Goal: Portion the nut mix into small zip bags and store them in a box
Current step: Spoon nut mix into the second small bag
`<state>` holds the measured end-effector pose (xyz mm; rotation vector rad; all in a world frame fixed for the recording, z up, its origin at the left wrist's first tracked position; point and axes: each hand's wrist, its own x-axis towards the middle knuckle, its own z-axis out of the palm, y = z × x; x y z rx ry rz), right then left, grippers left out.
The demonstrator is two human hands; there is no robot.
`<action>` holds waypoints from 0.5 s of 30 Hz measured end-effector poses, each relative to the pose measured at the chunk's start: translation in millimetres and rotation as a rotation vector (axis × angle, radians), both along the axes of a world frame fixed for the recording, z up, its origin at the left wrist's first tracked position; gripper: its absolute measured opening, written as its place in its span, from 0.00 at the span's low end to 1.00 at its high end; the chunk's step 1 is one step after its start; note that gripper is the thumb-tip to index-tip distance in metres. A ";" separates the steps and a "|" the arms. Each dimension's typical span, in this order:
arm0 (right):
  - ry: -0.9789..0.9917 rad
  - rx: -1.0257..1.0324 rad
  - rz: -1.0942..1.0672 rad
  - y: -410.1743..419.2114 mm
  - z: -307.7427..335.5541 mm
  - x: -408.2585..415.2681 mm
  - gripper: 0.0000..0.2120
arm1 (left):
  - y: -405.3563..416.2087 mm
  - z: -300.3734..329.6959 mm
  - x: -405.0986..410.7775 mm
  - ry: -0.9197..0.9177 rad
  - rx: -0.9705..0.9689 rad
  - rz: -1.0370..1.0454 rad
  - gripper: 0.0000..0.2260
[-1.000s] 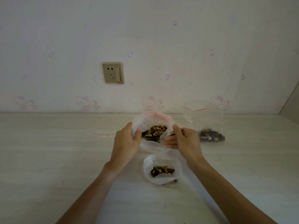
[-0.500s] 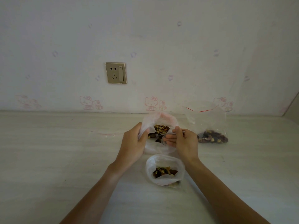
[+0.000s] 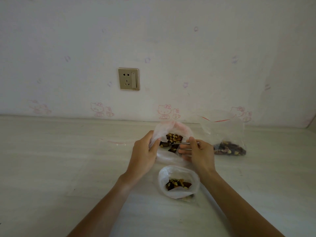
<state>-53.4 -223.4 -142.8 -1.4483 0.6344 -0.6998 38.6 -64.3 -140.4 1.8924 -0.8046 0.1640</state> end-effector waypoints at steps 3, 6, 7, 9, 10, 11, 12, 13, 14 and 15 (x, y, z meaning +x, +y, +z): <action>-0.003 0.007 -0.004 -0.9 -0.1 -1.7 0.18 | 0.2 -0.3 -0.7 0.056 -0.050 0.041 0.07; -0.021 0.009 -0.018 -2.2 -0.4 -3.5 0.18 | -0.5 1.5 1.0 0.198 -0.110 0.095 0.08; -0.024 0.017 -0.020 -2.4 -0.3 -3.8 0.18 | -0.5 1.9 1.2 0.228 -0.116 0.110 0.09; -0.033 0.044 -0.018 -3.1 0.2 -4.1 0.17 | 0.2 2.2 0.8 0.255 -0.113 0.136 0.11; -0.040 0.054 -0.015 -3.8 0.8 -4.4 0.17 | 0.8 2.5 0.8 0.269 -0.116 0.148 0.12; -0.047 0.059 -0.011 -4.8 1.9 -4.8 0.17 | 1.6 2.6 1.6 0.286 -0.123 0.159 0.12; -0.052 0.061 -0.006 -6.0 3.7 -5.9 0.16 | 2.7 2.5 2.9 0.303 -0.130 0.168 0.12; -0.058 0.062 0.001 -7.4 6.0 -7.3 0.16 | 3.7 2.5 4.5 0.316 -0.132 0.175 0.13; -0.064 0.062 0.007 -8.8 8.5 -9.3 0.15 | 5.0 2.2 6.3 0.322 -0.123 0.179 0.13; -0.068 0.060 0.011 -10.2 11.4 -11.5 0.15 | 5.9 2.4 8.0 0.325 -0.108 0.181 0.14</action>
